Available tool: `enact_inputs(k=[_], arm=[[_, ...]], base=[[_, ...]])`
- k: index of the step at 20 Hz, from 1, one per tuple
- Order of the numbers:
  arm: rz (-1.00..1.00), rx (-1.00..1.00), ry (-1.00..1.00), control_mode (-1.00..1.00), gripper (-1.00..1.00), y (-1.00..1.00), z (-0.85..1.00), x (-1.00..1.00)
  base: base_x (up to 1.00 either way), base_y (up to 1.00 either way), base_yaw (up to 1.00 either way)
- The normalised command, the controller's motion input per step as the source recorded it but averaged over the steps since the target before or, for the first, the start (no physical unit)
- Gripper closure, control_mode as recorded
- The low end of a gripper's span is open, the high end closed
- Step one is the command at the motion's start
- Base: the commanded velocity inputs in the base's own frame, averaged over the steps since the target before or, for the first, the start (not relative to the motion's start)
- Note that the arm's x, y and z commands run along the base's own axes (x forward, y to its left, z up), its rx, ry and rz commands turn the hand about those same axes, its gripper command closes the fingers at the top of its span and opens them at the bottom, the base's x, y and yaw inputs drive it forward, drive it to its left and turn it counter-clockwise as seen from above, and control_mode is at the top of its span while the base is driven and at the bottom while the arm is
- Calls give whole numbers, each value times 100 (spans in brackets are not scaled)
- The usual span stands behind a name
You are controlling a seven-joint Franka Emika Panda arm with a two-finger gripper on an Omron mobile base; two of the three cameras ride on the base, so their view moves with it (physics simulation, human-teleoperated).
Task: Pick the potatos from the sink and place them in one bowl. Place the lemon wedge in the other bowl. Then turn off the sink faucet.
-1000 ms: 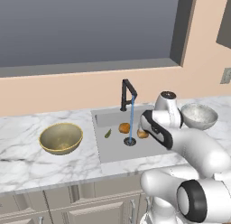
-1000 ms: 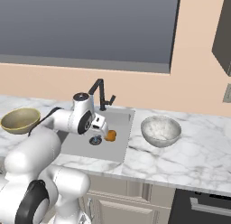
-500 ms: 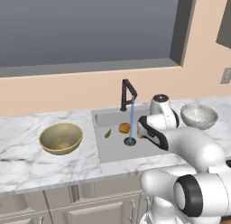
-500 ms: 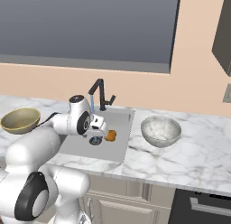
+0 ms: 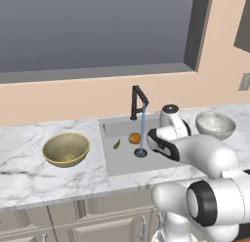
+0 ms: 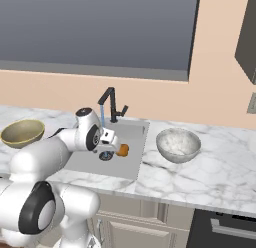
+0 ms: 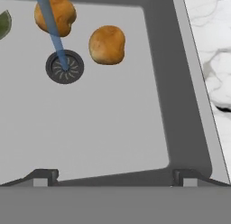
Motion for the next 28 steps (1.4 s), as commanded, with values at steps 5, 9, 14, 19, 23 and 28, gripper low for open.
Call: enact_inputs(k=[5,9,14,19,23,28], arm=[[0,0,0,-100,-100,0,-6,20],[0,0,0,-100,-100,-2,-6,19],[0,0,0,-100,-100,-5,-9,13],[0,0,0,-100,-100,-14,-12,2],[0,0,0,-100,-100,-9,-18,7],[0,0,0,-100,-100,0,-23,31]], base=[[0,0,0],[0,0,0],[0,0,0],[0,0,0],[0,0,0],[0,0,0]])
